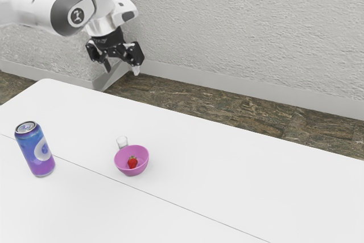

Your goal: Take strawberry from the bowl

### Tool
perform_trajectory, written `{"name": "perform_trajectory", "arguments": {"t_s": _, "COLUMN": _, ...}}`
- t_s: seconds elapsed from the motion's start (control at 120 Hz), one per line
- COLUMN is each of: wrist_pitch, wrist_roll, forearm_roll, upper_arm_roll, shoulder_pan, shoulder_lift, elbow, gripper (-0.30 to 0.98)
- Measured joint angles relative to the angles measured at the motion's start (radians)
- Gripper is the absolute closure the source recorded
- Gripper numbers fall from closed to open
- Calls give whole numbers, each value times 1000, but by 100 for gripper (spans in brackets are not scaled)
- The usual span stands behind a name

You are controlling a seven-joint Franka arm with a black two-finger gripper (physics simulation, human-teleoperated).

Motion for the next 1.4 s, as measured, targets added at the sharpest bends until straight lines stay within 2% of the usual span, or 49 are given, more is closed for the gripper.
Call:
{"name": "perform_trajectory", "arguments": {"t_s": 0.15, "wrist_pitch": -72, "wrist_roll": 13, "forearm_roll": 0, "upper_arm_roll": -1, "shoulder_pan": 1, "shoulder_lift": 27, "elbow": 1, "gripper": 2}}
{"name": "perform_trajectory", "arguments": {"t_s": 0.367, "wrist_pitch": -67, "wrist_roll": 25, "forearm_roll": -13, "upper_arm_roll": -1, "shoulder_pan": 11, "shoulder_lift": 120, "elbow": -84, "gripper": 1}}
{"name": "perform_trajectory", "arguments": {"t_s": 0.642, "wrist_pitch": 68, "wrist_roll": 35, "forearm_roll": -16, "upper_arm_roll": 1, "shoulder_pan": 7, "shoulder_lift": 149, "elbow": -238, "gripper": 21}}
{"name": "perform_trajectory", "arguments": {"t_s": 0.858, "wrist_pitch": 169, "wrist_roll": 32, "forearm_roll": -44, "upper_arm_roll": 5, "shoulder_pan": 11, "shoulder_lift": 151, "elbow": -339, "gripper": 29}}
{"name": "perform_trajectory", "arguments": {"t_s": 1.117, "wrist_pitch": 264, "wrist_roll": 30, "forearm_roll": -54, "upper_arm_roll": 10, "shoulder_pan": 19, "shoulder_lift": 241, "elbow": -333, "gripper": 34}}
{"name": "perform_trajectory", "arguments": {"t_s": 1.4, "wrist_pitch": 302, "wrist_roll": 31, "forearm_roll": -52, "upper_arm_roll": 15, "shoulder_pan": 34, "shoulder_lift": 326, "elbow": -292, "gripper": 39}}
